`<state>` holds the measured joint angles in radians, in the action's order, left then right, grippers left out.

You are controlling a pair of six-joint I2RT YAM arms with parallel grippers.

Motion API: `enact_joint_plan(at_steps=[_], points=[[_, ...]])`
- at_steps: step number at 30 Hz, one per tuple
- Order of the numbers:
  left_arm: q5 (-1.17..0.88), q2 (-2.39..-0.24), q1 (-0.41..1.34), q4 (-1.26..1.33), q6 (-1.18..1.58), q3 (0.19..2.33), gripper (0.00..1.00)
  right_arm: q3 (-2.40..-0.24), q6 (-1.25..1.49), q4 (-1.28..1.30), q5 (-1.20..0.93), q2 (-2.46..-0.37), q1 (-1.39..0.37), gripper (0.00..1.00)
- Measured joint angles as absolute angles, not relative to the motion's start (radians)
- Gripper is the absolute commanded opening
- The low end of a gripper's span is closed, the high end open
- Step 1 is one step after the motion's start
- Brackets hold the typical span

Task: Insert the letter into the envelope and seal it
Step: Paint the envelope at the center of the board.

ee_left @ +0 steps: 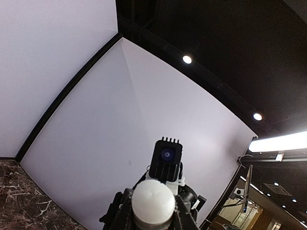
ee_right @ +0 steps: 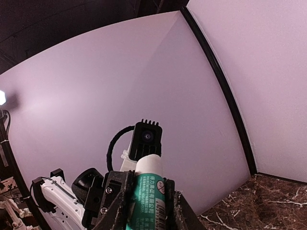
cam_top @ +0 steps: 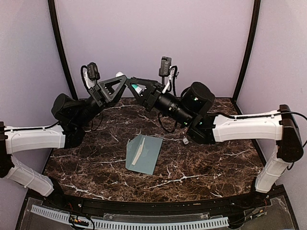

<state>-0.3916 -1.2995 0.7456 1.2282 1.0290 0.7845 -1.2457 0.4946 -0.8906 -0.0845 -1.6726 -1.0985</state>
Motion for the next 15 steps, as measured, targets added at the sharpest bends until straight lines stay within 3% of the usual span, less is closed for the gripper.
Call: enact_joint_plan(at_steps=[8, 15], points=[[-0.391, -1.313, 0.746, 1.254, 1.037, 0.785, 0.0, -1.248, 0.496, -0.89, -0.085, -1.678, -1.096, 0.35], [-0.384, -1.321, 0.746, 1.271, 1.041, 0.785, 0.0, -1.25, 0.503, -0.891, -0.089, -1.687, -1.095, 0.29]])
